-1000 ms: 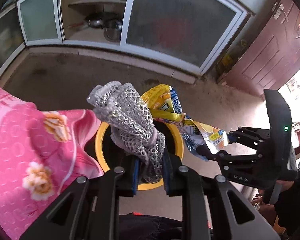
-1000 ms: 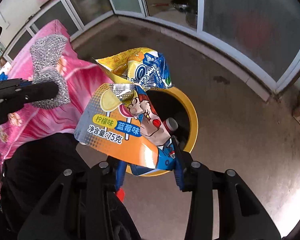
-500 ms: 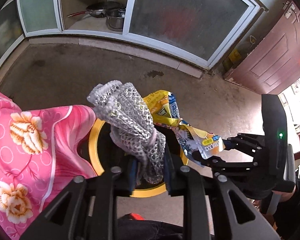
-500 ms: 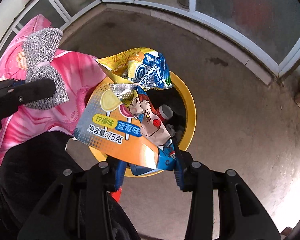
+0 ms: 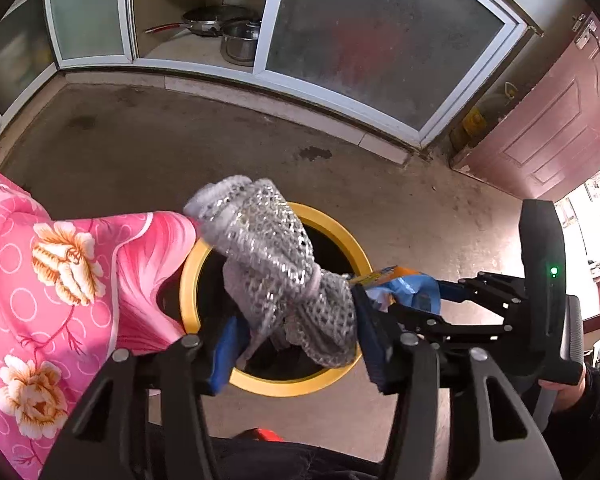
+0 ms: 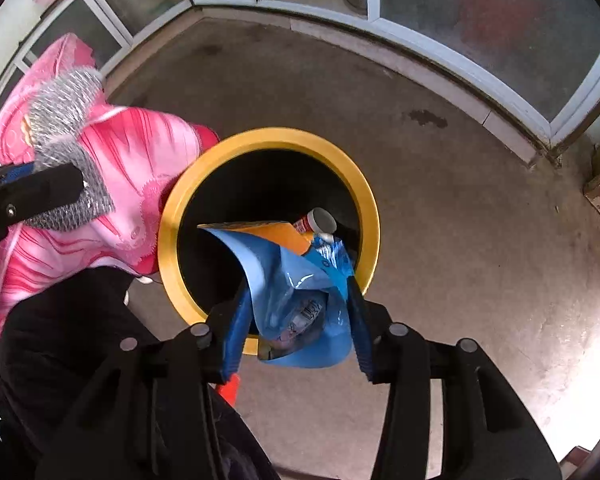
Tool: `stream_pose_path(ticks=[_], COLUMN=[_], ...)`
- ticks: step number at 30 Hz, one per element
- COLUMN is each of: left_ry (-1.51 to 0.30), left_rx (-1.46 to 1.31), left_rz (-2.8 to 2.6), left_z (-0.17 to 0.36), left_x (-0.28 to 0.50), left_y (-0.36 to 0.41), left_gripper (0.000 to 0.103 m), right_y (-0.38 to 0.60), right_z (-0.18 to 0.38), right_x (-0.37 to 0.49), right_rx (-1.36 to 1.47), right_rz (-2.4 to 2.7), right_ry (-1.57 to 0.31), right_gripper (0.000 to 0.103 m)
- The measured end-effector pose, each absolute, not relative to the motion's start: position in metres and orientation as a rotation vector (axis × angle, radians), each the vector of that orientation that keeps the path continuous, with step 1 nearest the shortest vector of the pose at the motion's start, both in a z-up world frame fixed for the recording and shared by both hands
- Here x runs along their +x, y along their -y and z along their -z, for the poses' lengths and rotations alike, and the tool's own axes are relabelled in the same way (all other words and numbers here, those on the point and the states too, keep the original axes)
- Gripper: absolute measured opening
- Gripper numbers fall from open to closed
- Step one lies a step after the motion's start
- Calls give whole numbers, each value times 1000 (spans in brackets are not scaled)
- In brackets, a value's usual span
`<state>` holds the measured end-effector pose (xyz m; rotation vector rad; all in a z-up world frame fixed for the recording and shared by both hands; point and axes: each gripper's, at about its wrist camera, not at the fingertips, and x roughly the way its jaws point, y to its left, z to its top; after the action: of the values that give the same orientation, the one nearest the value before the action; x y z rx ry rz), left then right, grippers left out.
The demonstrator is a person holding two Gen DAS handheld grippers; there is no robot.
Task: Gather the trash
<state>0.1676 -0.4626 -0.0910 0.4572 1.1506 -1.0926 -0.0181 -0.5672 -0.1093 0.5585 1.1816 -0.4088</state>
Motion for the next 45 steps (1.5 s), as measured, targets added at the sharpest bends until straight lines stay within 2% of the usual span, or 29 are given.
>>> stream_pose_path(ticks=[2, 5, 6, 19, 22, 26, 27, 32, 37, 45], left_ry=[-1153, -1140, -1137, -1140, -1131, -1139, -1145, -1188, -1240, -1612], left_rx=[453, 456, 454, 398, 421, 426, 435, 476, 633, 446], left_rz=[1082, 1070, 1069, 1142, 1121, 1102, 1101, 1129, 1068, 1069], left_z=[92, 89, 89, 74, 74, 74, 75, 80, 94, 117], left_x=[168, 168, 168, 158, 154, 154, 153, 146, 139, 160], left_y=[465, 467, 467, 463, 467, 473, 475, 486, 503, 506], left_gripper=[52, 62, 64, 65, 85, 90, 95, 95, 95, 95], right_y=[571, 572, 572, 575, 578, 577, 577, 580, 581, 583], right_z=[112, 109, 108, 87, 82, 75, 72, 62, 59, 58], right_x=[-14, -14, -14, -46, -56, -67, -70, -82, -92, -107], right_rx=[552, 562, 562, 560, 572, 560, 553, 551, 533, 546], right_rz=[407, 400, 400, 457, 471, 481, 485, 503, 519, 540], right_ry=[-1180, -1152, -1149, -1138, -1129, -1126, -1123, -1107, -1117, -1116], right_gripper=[46, 62, 64, 63, 63, 63, 63, 62, 62, 62])
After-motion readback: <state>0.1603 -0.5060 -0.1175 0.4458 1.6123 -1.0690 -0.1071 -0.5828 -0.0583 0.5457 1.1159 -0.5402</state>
